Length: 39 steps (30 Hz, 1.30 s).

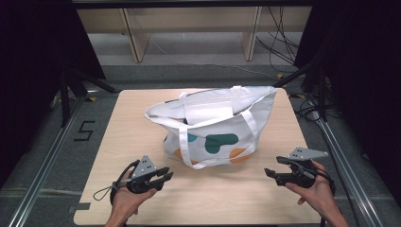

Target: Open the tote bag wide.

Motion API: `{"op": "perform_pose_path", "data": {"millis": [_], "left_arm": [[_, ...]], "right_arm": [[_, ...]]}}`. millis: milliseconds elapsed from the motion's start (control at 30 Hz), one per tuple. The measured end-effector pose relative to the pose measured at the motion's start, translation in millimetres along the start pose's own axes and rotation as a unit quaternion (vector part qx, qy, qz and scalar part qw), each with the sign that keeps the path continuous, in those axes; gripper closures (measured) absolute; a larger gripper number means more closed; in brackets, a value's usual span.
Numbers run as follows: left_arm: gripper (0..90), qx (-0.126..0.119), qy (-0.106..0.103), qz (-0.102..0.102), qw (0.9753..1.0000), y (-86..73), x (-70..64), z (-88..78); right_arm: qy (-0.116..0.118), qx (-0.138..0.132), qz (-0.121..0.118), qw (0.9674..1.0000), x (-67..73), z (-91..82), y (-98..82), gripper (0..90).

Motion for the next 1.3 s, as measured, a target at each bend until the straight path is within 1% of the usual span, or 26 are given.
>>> {"op": "perform_pose_path", "data": {"millis": [33,133,167,200,233,267,333,400,433,467,533,600,633,667,767,833,900,967,1000,1067,1100,1133,1167,1233,1267,1300], "left_arm": [[81.2,-0.016,0.001,-0.008,0.9998,6.1,0.4,-0.4],[88.7,-0.032,-0.012,-0.020,0.9992,20.8,2.1,-6.0],[89.3,-0.032,-0.012,-0.020,0.9992,20.8,2.1,-6.0],[89.3,-0.036,-0.017,-0.014,0.9991,28.1,4.4,-9.0],[89.3,-0.037,-0.017,-0.019,0.9990,39.8,6.7,-13.0],[89.3,-0.040,-0.022,-0.021,0.9988,47.4,7.9,-15.7],[89.3,-0.049,-0.024,-0.015,0.9984,64.7,13.2,-21.7],[89.4,-0.053,-0.023,-0.004,0.9983,83.3,20.1,-28.5],[89.3,-0.053,-0.023,-0.004,0.9983,83.3,20.1,-28.5],[89.3,-0.058,-0.022,0.003,0.9980,104.3,27.0,-33.5],[89.3,-0.059,-0.013,0.008,0.9981,119.0,35.1,-35.0],[89.3,-0.063,-0.006,0.007,0.9980,134.8,46.3,-32.8],[89.4,-0.063,-0.006,0.007,0.9980,134.8,46.3,-32.8],[89.4,-0.060,-0.004,0.005,0.9982,147.5,57.9,-28.3],[89.4,-0.046,0.008,0.004,0.9989,158.4,76.9,-16.0],[89.4,-0.037,0.009,0.000,0.9993,158.8,82.8,-11.3],[89.4,-0.013,0.017,-0.008,0.9997,154.9,99.3,6.4],[89.4,-0.010,0.017,-0.015,0.9997,152.8,103.7,12.7],[89.4,0.001,0.014,-0.023,0.9996,146.3,110.1,25.2],[89.4,0.004,0.013,-0.030,0.9995,142.5,112.0,31.4],[89.4,0.011,0.003,-0.047,0.9988,133.5,112.1,43.9],[89.4,0.018,-0.002,-0.048,0.9987,127.7,111.9,50.3],[89.4,0.031,0.001,-0.045,0.9985,120.2,111.5,57.4],[89.3,0.059,-0.002,-0.040,0.9975,102.6,108.5,73.5],[89.3,0.068,-0.006,-0.048,0.9966,94.6,106.1,80.8],[89.3,0.068,-0.006,-0.048,0.9966,94.6,106.1,80.8]], "right_arm": [[0.006,-0.005,-0.016,0.9998,1.8,-2.5,7.2,45.4],[0.023,-0.009,-0.028,0.9993,10.0,-12.1,28.3,67.5],[0.023,-0.009,-0.028,0.9993,10.0,-12.1,28.3,67.5],[0.028,-0.004,-0.038,0.9989,12.9,-15.9,34.9,73.7],[0.034,-0.018,-0.072,0.9967,15.7,-20.9,55.9,83.1],[0.035,-0.017,-0.070,0.9968,17.7,-23.3,62.0,85.4],[0.039,-0.022,-0.073,0.9963,22.8,-28.3,78.7,88.0],[0.035,-0.027,-0.090,0.9950,25.0,-32.8,96.6,90.0],[0.034,-0.034,-0.093,0.9945,27.2,-34.1,105.7,90.0],[0.038,-0.037,-0.095,0.9940,30.9,-35.4,113.7,90.0],[0.040,-0.042,-0.107,0.9925,38.0,-37.9,132.3,90.0],[0.046,-0.048,-0.110,0.9917,44.5,-38.9,147.7,90.0],[0.046,-0.048,-0.110,0.9917,44.5,-38.9,147.7,90.0],[0.042,-0.044,-0.124,0.9904,49.9,-37.3,166.7,90.0],[0.032,-0.047,-0.129,0.9901,53.6,-29.6,188.8,90.0],[0.024,-0.037,-0.139,0.9894,53.2,-21.9,201.6,90.0],[0.016,-0.029,-0.137,0.9901,53.9,-10.5,209.9,90.0],[0.013,-0.015,-0.142,0.9897,52.3,-5.5,212.4,90.0],[-0.006,0.003,-0.141,0.9900,46.0,8.1,214.7,90.0],[-0.015,0.016,-0.142,0.9896,41.8,14.8,213.2,90.0],[-0.022,0.039,-0.140,0.9891,31.5,34.0,204.4,90.0],[-0.026,0.049,-0.141,0.9884,27.2,39.3,199.8,90.0],[-0.031,0.070,-0.125,0.9892,23.9,45.9,190.0,90.0],[-0.037,0.104,-0.130,0.9853,14.7,59.8,170.0,90.0],[-0.044,0.115,-0.132,0.9836,8.9,66.4,160.3,90.0],[-0.044,0.115,-0.132,0.9836,8.9,66.4,160.3,90.0]]}}
Point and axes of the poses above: each handheld gripper's, and its own axes: z roughly forward along the jaws, y roughly out of its top, x roughly to its left, the point moved 9 cm from there along z, roughly forward along the jaws, and after that the axes turned 13 degrees about z, right-handed, at the moved point
